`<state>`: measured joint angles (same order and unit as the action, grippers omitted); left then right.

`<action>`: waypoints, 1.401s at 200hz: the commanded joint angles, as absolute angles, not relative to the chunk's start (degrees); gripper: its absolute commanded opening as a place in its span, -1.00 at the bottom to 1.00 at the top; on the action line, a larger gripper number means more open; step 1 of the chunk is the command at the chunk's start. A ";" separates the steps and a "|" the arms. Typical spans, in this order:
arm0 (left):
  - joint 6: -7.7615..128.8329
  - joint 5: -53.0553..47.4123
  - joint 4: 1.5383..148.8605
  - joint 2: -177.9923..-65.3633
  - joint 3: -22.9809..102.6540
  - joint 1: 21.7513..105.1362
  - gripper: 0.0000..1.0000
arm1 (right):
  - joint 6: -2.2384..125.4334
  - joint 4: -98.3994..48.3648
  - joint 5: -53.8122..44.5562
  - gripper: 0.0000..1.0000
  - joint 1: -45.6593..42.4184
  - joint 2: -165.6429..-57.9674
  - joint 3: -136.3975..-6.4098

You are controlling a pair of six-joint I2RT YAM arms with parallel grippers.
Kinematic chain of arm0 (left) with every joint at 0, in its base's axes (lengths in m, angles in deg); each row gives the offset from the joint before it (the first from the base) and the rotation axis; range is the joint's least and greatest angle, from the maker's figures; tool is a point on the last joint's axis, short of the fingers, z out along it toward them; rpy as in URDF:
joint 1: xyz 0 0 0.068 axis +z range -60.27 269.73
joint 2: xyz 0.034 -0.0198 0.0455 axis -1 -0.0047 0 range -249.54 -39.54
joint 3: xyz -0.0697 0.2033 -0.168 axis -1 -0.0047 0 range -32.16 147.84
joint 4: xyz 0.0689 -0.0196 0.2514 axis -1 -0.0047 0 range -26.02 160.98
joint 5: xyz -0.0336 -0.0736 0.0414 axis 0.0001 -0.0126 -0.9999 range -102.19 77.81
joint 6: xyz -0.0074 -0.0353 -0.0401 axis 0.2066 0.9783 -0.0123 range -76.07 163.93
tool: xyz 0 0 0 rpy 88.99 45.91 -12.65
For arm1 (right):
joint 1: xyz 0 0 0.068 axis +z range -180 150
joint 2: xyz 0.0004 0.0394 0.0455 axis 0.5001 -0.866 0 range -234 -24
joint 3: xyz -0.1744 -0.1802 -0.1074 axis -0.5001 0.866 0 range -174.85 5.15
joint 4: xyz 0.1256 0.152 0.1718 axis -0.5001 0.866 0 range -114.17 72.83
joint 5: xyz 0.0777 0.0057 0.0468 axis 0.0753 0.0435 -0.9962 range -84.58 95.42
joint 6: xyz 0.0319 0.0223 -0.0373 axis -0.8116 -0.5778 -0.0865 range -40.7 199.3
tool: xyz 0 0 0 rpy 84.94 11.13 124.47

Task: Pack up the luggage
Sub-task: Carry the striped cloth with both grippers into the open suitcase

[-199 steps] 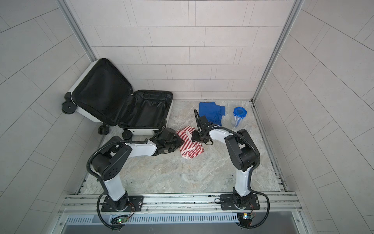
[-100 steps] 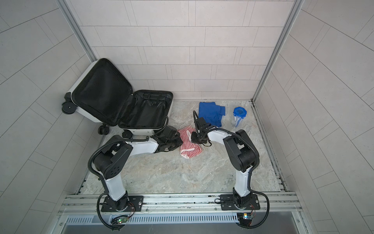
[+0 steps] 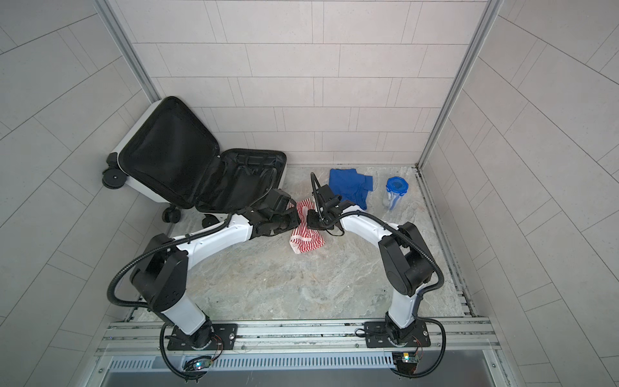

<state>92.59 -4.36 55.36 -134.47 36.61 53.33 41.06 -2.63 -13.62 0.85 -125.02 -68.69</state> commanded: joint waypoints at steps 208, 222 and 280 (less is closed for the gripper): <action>68.15 -7.09 38.55 -137.95 63.76 79.71 -0.95 | 21.65 1.37 -20.02 -1.00 9.11 -165.18 -140.46; 68.10 -6.53 38.72 -139.79 64.71 80.84 -0.95 | 20.58 -0.66 -20.05 -1.00 9.18 -167.89 -142.64; 67.33 -5.43 38.05 -147.66 70.90 84.18 -0.95 | 16.50 -12.16 -18.00 -0.99 9.08 -173.95 -143.10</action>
<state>68.90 -5.91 36.98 -145.53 66.55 83.17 19.31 -6.28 -17.86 8.24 -172.29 -141.46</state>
